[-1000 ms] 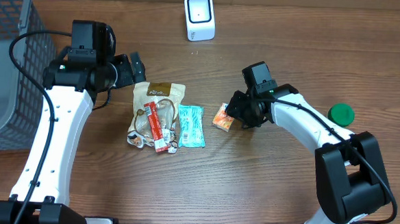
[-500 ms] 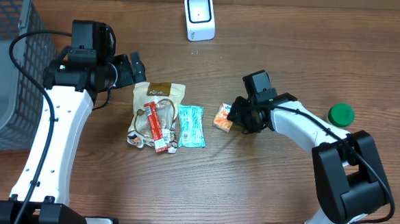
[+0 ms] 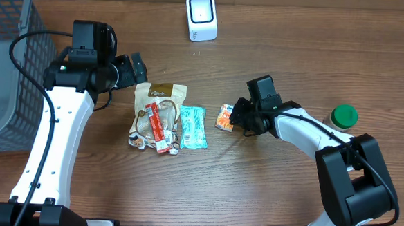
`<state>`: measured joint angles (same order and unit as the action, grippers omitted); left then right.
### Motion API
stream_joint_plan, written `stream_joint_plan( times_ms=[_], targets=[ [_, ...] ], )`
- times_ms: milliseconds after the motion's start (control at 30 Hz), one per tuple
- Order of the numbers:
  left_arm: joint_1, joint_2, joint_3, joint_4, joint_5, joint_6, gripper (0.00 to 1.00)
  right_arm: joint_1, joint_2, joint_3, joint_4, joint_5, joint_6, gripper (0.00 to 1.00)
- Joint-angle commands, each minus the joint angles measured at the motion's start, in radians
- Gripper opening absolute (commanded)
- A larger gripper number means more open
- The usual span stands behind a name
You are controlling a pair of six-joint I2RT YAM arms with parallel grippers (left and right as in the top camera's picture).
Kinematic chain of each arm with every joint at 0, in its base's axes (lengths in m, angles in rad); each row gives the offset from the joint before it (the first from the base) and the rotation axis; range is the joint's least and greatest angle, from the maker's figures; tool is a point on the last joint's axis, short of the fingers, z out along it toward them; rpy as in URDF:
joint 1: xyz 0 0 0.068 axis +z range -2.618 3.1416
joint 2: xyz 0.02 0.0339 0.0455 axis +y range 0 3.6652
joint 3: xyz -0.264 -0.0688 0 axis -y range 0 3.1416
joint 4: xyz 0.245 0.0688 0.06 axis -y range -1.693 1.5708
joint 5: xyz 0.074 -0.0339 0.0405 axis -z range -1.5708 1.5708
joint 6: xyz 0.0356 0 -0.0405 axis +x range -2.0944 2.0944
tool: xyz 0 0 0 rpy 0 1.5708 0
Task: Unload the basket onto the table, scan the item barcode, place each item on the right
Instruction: 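Lift the Kleenex pack and rotate the right gripper sideways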
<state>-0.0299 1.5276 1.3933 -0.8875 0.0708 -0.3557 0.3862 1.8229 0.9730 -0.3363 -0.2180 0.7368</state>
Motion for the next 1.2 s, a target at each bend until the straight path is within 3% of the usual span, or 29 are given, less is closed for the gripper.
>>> stream_joint_plan(
  times_ms=[0, 233, 433, 767, 1167],
  targets=[
    [0.003, -0.006, 0.008, 0.002, -0.003, 0.027, 1.0, 0.001, 0.019, -0.036, -0.009, 0.019, -0.001, 0.04],
    [0.003, -0.006, 0.008, 0.002, -0.003, 0.027, 1.0, -0.028, 0.019, -0.036, 0.039, -0.195, 0.0, 0.05],
    [0.003, -0.006, 0.008, 0.002, -0.003, 0.027, 1.0, -0.085, 0.019, -0.036, 0.0, -0.25, -0.014, 0.04],
    [0.003, -0.006, 0.008, 0.001, -0.003, 0.027, 1.0, -0.237, 0.014, -0.036, 0.02, -0.681, -0.292, 0.04],
    [0.003, -0.006, 0.008, 0.002, -0.003, 0.027, 1.0, -0.312, 0.013, -0.036, 0.021, -1.12, -0.539, 0.04]
  ],
)
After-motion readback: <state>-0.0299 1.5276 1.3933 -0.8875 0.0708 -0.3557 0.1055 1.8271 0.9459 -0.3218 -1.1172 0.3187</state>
